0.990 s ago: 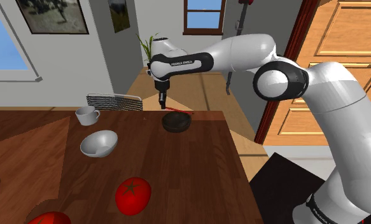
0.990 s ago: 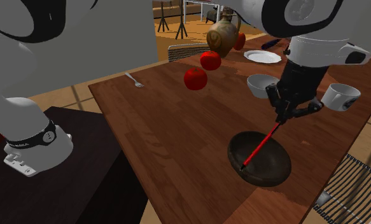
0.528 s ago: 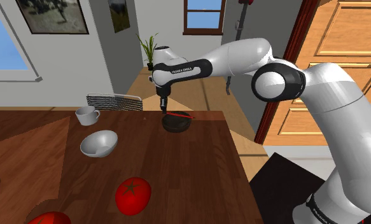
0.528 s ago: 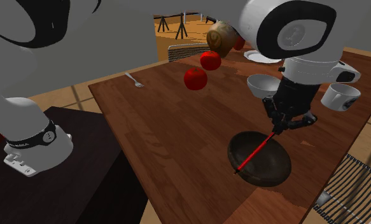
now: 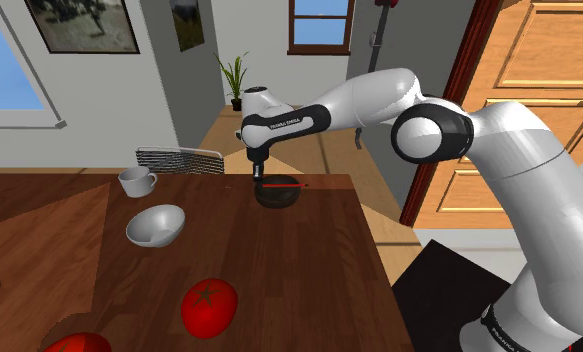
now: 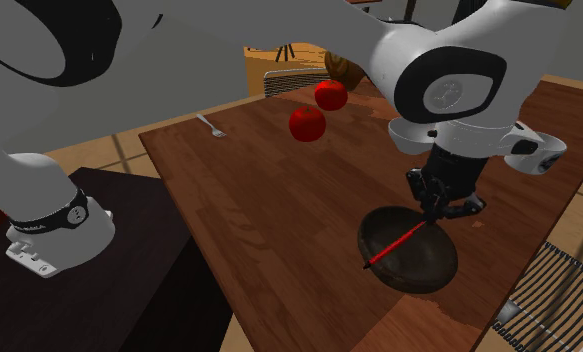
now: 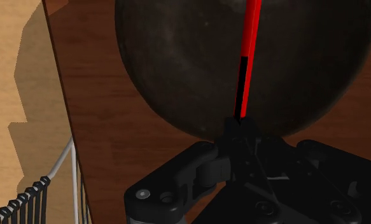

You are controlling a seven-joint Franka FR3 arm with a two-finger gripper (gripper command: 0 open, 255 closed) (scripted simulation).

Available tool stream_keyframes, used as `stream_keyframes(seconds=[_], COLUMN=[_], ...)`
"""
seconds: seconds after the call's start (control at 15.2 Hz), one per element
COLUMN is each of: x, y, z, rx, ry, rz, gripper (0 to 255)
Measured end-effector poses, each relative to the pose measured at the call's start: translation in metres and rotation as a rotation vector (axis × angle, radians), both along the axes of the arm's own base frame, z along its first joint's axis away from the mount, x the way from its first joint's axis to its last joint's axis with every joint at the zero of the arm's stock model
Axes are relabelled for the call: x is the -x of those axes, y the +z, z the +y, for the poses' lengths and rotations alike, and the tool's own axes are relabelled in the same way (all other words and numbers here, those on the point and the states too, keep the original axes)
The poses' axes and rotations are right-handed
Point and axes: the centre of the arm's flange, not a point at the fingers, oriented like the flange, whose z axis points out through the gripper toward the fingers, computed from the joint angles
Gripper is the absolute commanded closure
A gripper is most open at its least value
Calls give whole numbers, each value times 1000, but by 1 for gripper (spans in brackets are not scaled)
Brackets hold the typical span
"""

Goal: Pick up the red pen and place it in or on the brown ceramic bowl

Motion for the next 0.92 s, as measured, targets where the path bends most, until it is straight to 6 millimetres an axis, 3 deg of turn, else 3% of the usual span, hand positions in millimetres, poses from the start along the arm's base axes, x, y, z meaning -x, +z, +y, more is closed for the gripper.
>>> stream_keyframes(seconds=[0.4,0.46,0.92], x=[0,0,-1], y=[-3,-3,3], z=[0,0,0], rx=[0,0,0], ry=[0,0,0], rz=[-1,-1,-1], gripper=[255,0,0])
